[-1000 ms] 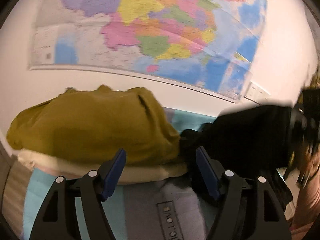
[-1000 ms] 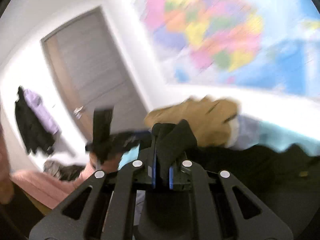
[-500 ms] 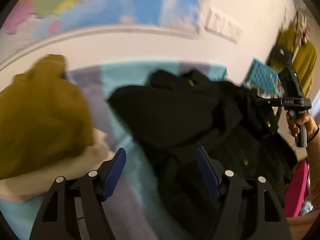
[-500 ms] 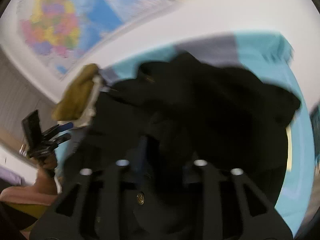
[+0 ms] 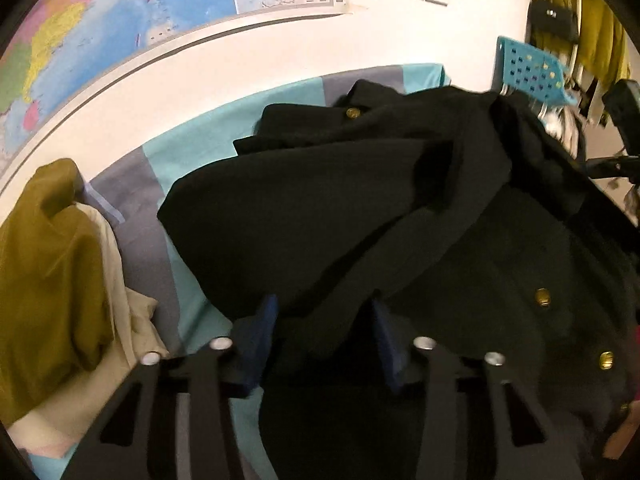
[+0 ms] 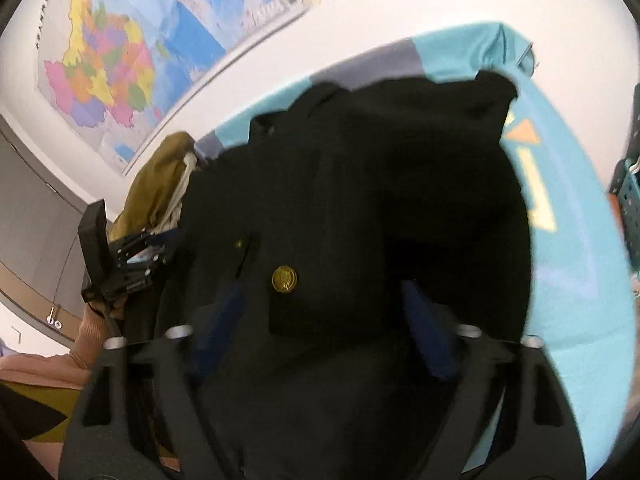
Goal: Fold large clothes
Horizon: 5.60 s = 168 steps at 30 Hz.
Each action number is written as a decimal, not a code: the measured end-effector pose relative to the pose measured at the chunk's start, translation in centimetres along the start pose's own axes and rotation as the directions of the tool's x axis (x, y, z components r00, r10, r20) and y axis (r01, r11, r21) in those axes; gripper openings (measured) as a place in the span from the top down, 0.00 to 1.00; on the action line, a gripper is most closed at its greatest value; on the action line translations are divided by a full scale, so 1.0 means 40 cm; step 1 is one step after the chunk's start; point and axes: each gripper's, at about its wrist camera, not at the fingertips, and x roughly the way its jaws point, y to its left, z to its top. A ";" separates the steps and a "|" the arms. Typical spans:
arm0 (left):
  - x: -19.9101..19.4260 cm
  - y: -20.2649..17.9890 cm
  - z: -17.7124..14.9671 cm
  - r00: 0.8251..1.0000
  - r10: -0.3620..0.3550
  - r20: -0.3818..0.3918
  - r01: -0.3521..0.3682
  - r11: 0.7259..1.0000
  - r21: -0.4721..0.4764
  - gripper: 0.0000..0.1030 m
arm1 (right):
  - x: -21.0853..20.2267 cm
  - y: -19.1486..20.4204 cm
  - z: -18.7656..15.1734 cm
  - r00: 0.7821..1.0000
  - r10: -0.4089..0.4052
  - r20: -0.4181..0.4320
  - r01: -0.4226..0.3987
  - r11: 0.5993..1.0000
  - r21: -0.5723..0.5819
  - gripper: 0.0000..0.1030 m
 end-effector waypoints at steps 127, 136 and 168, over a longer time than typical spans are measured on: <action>-0.223 0.059 -0.398 0.902 -0.432 -0.002 0.376 0.786 -0.490 0.70 | -0.155 0.043 -0.394 0.976 0.213 0.039 -0.216 0.972 0.090 0.42; -0.224 0.024 -0.388 0.894 -0.448 0.003 0.404 0.804 -0.436 0.84 | -0.124 0.083 -0.417 0.939 0.343 0.025 -0.344 0.936 0.080 0.76; -0.274 0.261 0.071 0.860 -0.473 0.191 0.499 0.706 -0.502 0.93 | -0.233 0.066 0.093 0.875 0.322 0.362 -0.372 0.925 0.076 0.86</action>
